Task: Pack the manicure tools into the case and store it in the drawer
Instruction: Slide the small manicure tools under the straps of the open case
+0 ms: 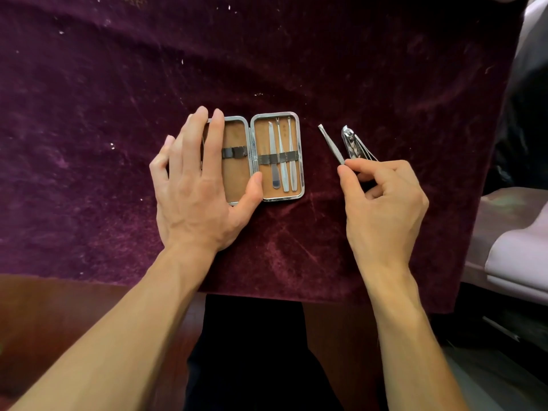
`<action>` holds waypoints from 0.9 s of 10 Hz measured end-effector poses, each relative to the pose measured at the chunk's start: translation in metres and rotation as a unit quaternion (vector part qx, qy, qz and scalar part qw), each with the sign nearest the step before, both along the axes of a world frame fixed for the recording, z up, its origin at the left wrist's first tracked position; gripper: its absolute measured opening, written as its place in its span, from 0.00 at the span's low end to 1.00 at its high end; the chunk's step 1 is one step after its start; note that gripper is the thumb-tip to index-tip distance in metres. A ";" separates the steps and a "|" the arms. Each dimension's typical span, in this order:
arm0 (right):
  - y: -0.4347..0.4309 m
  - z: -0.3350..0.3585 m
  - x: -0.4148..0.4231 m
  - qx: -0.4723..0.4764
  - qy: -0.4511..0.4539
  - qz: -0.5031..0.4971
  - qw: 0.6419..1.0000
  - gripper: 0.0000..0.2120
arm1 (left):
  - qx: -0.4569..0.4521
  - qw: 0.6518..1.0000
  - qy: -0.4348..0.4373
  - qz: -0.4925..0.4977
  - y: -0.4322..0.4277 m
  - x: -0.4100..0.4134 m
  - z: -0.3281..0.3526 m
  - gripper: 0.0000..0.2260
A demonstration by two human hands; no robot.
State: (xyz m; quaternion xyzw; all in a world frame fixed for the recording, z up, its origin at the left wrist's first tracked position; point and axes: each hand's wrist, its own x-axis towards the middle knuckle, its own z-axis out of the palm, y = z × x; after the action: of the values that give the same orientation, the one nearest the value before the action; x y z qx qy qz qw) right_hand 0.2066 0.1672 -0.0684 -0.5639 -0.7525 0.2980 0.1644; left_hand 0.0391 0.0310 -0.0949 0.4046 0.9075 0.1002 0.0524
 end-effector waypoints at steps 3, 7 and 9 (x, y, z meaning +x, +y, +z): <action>0.001 0.006 -0.001 0.011 -0.030 0.029 0.999 0.02 | 0.004 1.000 -0.001 -0.001 0.000 0.001 0.000 0.38; -0.003 0.009 0.003 0.012 -0.076 0.057 0.995 0.07 | -0.001 1.000 0.001 0.003 0.001 0.001 0.001 0.38; -0.021 0.026 0.004 -0.143 0.018 0.009 0.990 0.06 | 0.000 1.000 0.003 0.004 0.000 0.000 0.000 0.38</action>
State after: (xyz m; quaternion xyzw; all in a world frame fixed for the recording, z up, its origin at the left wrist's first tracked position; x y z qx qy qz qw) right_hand 0.2102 0.1458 -0.0426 -0.5695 -0.7039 0.4142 0.0933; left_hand 0.0395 0.0313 -0.0947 0.4016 0.9091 0.0994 0.0492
